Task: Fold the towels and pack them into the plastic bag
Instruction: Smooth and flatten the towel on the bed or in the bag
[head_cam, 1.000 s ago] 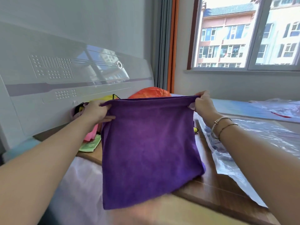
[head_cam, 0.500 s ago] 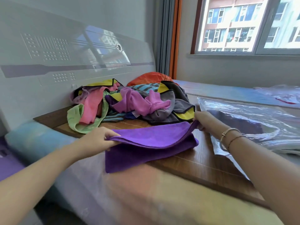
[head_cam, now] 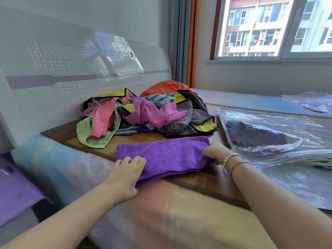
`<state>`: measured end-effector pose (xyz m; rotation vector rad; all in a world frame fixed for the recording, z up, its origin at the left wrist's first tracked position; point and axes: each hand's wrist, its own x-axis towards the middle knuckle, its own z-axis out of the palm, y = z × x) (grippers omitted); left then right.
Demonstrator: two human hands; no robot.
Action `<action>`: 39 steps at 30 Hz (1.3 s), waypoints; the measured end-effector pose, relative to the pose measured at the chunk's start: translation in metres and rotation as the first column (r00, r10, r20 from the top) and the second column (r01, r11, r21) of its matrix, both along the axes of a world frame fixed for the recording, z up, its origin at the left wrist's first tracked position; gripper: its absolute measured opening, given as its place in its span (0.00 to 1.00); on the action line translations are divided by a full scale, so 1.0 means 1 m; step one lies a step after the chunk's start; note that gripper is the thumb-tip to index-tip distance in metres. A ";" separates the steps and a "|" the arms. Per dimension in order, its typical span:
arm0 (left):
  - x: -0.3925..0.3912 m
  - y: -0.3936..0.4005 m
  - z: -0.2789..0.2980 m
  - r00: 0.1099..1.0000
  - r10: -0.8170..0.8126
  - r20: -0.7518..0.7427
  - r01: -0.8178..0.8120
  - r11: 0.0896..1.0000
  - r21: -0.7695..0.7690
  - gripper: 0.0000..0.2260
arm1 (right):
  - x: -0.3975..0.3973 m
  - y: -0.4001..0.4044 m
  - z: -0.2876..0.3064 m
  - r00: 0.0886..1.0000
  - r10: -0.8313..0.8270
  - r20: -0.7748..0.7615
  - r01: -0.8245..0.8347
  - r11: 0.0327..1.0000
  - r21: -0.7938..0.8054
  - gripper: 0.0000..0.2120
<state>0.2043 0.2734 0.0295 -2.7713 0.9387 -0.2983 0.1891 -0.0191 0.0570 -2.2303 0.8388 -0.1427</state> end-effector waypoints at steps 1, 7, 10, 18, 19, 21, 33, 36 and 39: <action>0.001 -0.001 -0.001 1.000 0.018 0.006 -0.018 1.000 -0.018 0.28 | -0.002 0.001 0.003 0.999 -0.001 0.035 -0.001 0.998 0.060 0.28; 0.004 0.000 0.018 0.996 0.085 0.004 -0.079 0.946 -0.313 0.13 | -0.032 0.012 0.035 0.904 -0.083 0.420 -0.131 0.881 0.455 0.10; 0.006 0.008 0.056 0.993 0.113 0.044 -0.069 0.828 -0.557 0.03 | -0.056 0.016 0.065 0.864 -0.087 0.496 -0.187 0.859 0.477 0.06; 0.037 0.009 0.124 0.968 0.140 -0.208 -0.238 0.774 -0.587 0.12 | -0.092 0.025 0.101 0.868 -0.202 0.454 -0.260 0.596 0.760 0.08; 0.045 0.005 0.113 0.972 0.168 -0.164 -0.232 0.783 -0.577 0.10 | -0.091 0.026 0.093 0.860 -0.205 0.467 -0.281 0.575 0.768 0.07; 0.053 -0.002 0.085 0.955 0.288 -0.067 -0.284 0.830 -0.480 0.10 | -0.084 0.025 0.069 0.872 -0.142 0.469 -0.257 0.682 0.685 0.03; 0.038 -0.076 -0.010 0.923 0.092 -0.373 -0.216 0.928 -0.305 0.27 | -0.030 0.020 -0.003 0.994 0.088 0.062 -0.080 0.990 -0.114 0.12; 0.035 -0.077 -0.023 0.928 0.136 -0.346 -0.239 0.931 -0.275 0.28 | -0.017 0.024 -0.015 0.996 0.071 0.049 -0.061 0.982 -0.177 0.15; 0.035 -0.077 -0.025 0.925 0.148 -0.349 -0.246 0.936 -0.254 0.27 | -0.011 0.026 -0.016 0.994 0.018 0.111 0.005 0.980 -0.200 0.15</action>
